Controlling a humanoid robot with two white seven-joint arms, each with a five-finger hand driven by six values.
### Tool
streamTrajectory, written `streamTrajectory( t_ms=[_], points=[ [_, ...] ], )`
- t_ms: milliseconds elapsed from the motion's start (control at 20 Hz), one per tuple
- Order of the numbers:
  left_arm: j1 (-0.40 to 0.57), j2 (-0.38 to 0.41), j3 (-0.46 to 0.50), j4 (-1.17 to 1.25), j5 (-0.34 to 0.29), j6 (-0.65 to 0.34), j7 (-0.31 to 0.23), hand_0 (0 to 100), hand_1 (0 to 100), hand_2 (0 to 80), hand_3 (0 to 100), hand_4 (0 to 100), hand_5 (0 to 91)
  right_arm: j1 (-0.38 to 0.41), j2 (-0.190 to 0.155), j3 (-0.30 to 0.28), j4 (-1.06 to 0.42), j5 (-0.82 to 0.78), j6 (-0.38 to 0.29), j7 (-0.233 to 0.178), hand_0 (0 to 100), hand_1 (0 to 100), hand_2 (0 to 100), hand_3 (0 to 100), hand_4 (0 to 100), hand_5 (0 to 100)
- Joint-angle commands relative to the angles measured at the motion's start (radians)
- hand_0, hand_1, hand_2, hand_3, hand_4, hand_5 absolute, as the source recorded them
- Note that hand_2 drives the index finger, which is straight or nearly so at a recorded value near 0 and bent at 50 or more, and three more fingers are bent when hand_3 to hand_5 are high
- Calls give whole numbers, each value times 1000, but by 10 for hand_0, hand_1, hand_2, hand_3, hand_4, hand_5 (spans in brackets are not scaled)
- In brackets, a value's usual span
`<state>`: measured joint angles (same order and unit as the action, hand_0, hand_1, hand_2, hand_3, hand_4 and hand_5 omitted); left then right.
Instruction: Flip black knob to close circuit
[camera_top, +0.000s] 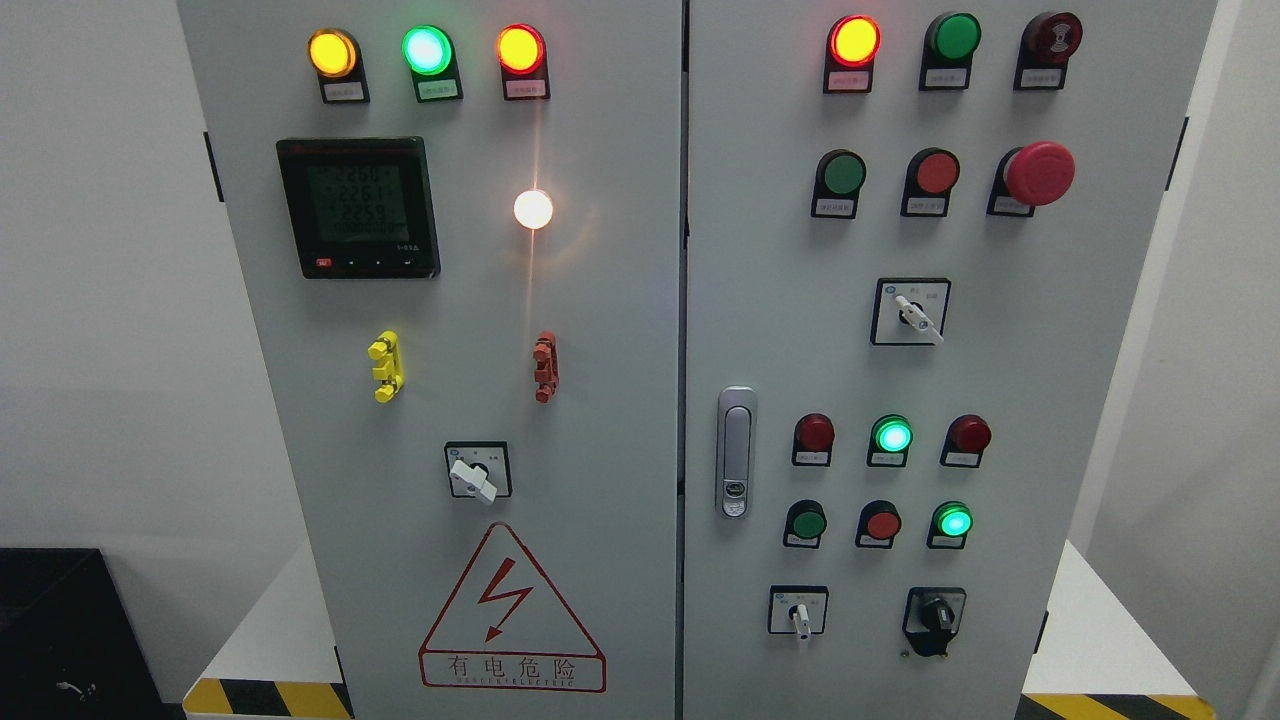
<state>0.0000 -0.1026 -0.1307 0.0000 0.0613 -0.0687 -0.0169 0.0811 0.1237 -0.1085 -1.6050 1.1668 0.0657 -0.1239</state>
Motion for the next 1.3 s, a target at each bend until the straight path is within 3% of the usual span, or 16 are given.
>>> streamTrajectory(
  t_ms=[0,750,1250],
  points=[
    [22,0,0,-23,0,0,0,120,556,0,0,0,0,-46,4,-22,-104,10,20,6,0,128,880,1000,890,959],
    [22,0,0,-23,0,0,0,120,556,0,0,0,0,-176,4,-36,-107,20,83,75,0,126,874,1000,883,958],
    [22,1,0,-23,0,0,0,120,556,0,0,0,0,-262,-2,-57,-39,36,100,90,0,127,870,1000,880,955]
  ],
)
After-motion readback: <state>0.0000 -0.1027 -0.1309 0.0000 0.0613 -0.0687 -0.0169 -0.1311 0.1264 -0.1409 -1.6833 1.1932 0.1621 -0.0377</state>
